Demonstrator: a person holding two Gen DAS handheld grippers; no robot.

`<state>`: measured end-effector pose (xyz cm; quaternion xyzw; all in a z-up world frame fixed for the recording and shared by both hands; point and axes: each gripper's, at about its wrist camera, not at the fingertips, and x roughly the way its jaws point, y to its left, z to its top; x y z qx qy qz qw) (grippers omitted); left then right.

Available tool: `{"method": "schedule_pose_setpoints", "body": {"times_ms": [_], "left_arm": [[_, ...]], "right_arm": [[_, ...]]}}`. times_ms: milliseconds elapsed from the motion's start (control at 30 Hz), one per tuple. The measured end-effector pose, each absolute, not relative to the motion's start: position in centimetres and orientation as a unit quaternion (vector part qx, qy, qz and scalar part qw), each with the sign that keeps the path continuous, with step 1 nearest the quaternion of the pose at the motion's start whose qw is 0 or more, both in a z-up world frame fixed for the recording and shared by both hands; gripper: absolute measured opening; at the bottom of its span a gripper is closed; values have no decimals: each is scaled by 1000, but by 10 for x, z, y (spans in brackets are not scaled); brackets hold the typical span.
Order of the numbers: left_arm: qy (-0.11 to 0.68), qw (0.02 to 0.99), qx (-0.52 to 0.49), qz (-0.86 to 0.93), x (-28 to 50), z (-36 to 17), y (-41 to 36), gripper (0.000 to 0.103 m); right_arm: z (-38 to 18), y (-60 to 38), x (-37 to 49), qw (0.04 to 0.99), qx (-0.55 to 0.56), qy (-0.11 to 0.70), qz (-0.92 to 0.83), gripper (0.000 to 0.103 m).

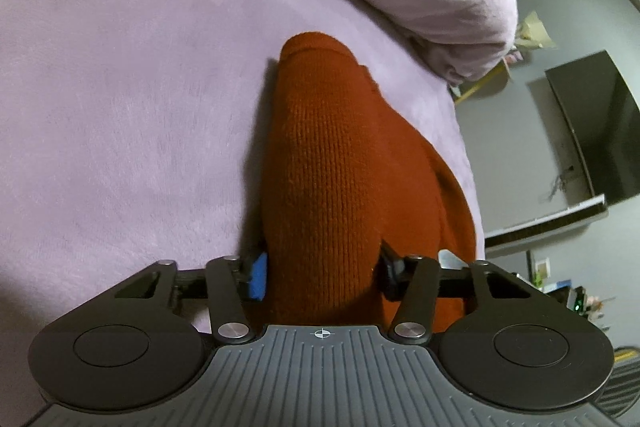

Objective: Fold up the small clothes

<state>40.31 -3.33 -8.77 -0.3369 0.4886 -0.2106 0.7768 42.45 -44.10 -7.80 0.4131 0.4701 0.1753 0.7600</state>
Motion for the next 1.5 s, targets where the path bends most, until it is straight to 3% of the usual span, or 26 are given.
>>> {"method": "schedule_pose_setpoints", "body": {"times_ms": [233,467,667,767,800,867,1000,1067,1133,1167,1233,1333,1400,1500], "left_arm": [[472,786,-333,-223,392,-65,-28,47],[461,803,-307,-223,363,-20,6,47],[474,813,-296,-163,310,-8,74,49],[496,825,-247,-109,292,-19,90,55],[499,833,-224,-79,288,-22,96,53],[478,852,-206,-58,281,-19,108,63],[426,883,-199,-18,285,4,112,64],[406,891,-204,-15,298,10,102,73],[400,890,-217,-11,316,8,89,73],[403,889,-219,-2,325,6,81,74],[406,893,-196,12,344,-3,68,74],[418,900,-119,33,360,-26,51,74],[435,898,-70,21,371,-43,43,74],[442,893,-82,22,382,-57,47,84]], "right_arm": [[-49,-421,415,775,404,446,193,31],[-15,-373,409,763,392,451,249,31],[-28,-316,393,710,413,482,305,32],[-43,-286,382,710,380,510,303,38],[-44,-279,377,725,346,518,293,46],[-36,-272,372,775,275,515,241,58],[4,-274,369,845,239,446,174,59],[18,-258,375,851,248,426,183,59],[19,-230,385,848,237,427,204,59],[13,-213,392,844,227,437,212,55],[-3,-184,406,835,204,464,216,31],[-33,-167,426,826,193,501,170,19],[-44,-163,429,835,174,494,169,2],[-55,-166,436,837,183,483,178,0]]}}
